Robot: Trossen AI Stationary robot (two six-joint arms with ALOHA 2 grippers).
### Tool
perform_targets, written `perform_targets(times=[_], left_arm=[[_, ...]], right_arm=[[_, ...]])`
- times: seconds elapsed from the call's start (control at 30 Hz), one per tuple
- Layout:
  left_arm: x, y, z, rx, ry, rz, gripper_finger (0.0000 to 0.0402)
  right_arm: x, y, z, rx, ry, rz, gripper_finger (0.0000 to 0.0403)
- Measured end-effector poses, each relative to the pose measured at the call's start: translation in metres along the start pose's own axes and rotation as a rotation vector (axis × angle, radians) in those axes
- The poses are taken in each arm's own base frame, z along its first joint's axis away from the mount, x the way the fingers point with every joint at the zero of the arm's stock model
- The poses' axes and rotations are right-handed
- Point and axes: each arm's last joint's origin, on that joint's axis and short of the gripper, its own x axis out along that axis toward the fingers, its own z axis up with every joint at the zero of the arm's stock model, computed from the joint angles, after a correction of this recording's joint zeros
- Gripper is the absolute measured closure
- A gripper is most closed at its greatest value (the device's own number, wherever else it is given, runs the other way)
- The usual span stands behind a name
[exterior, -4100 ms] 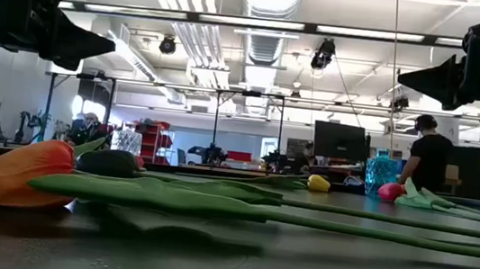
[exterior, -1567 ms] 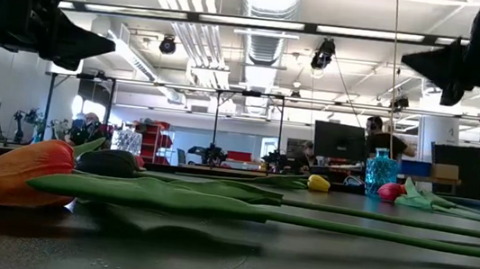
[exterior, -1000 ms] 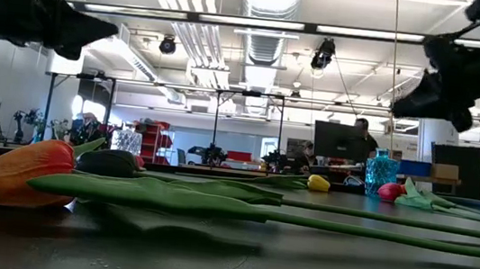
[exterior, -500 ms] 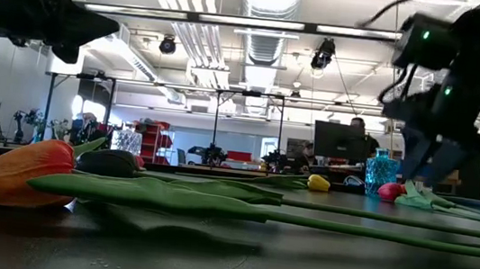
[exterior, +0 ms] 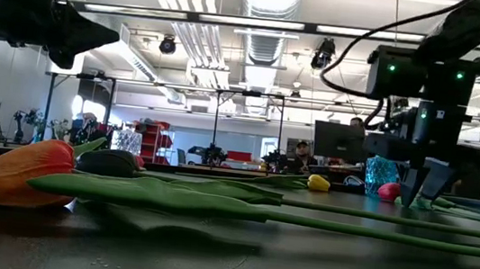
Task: Sort flowers into vase by color
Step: Put the right red tulip into the transparent flower vase
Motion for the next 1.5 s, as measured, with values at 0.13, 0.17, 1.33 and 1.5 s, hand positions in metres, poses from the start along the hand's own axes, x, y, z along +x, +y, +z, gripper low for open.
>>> perform_targets(times=[0.13, 0.17, 1.33, 1.5], left_arm=[[0.0, 0.002, -0.003, -0.05, 0.027, 0.062, 0.0402], [0.0, 0.002, -0.004, -0.049, 0.036, 0.061, 0.0402], [0.0, 0.003, 0.008, 0.007, -0.089, 0.117, 0.0402], [0.0, 0.003, 0.008, 0.006, -0.094, 0.127, 0.0402]], right_arm=[[0.007, 0.002, 0.003, -0.031, 0.041, -0.024, 0.0321], [0.007, 0.004, 0.004, -0.051, 0.04, -0.021, 0.0336], [-0.171, -0.031, 0.126, -0.078, -1.338, 0.057, 0.039], [-0.161, -0.039, 0.143, -0.064, -1.347, 0.038, 0.039]])
